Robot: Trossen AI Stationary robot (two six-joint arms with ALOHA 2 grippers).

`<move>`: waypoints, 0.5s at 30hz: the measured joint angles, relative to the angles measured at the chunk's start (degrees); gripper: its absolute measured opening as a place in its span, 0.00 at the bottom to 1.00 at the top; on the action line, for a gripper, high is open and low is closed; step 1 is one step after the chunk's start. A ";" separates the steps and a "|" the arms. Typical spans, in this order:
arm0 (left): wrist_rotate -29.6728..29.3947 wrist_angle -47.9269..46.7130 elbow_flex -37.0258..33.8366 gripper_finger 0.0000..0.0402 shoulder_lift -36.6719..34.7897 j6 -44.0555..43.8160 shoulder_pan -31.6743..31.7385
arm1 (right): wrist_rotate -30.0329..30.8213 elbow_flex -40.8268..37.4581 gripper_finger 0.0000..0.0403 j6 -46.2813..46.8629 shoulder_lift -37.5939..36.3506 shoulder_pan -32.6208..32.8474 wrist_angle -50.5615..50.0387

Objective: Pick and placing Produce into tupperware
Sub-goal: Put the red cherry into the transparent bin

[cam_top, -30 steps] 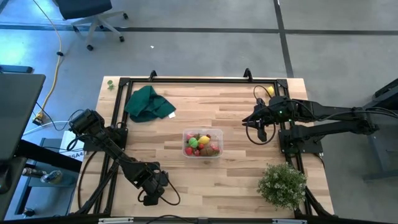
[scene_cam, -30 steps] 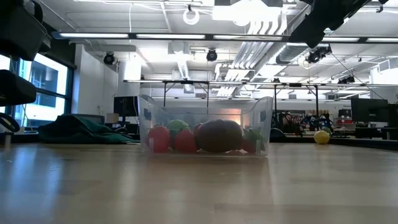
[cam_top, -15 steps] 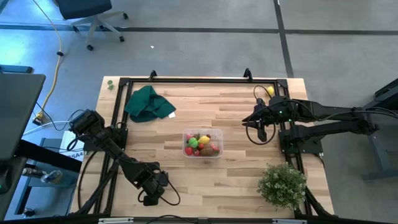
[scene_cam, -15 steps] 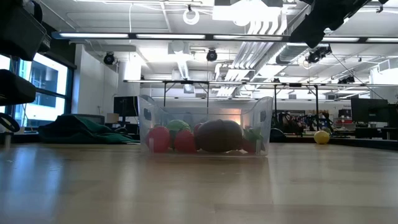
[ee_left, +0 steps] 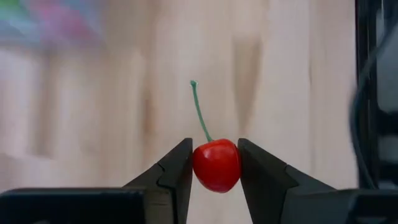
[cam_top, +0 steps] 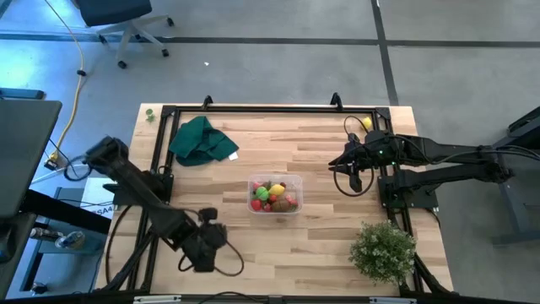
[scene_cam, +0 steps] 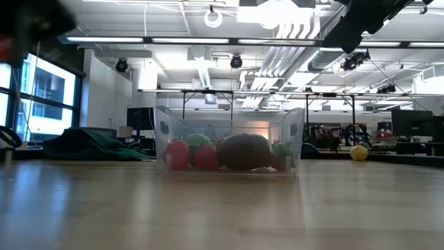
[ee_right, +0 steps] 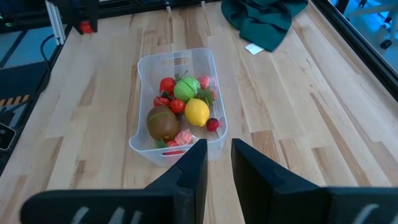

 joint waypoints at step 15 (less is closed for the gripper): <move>-2.50 -3.94 19.04 0.27 -2.24 36.73 21.61 | -0.02 -0.01 0.15 0.00 0.00 0.01 0.00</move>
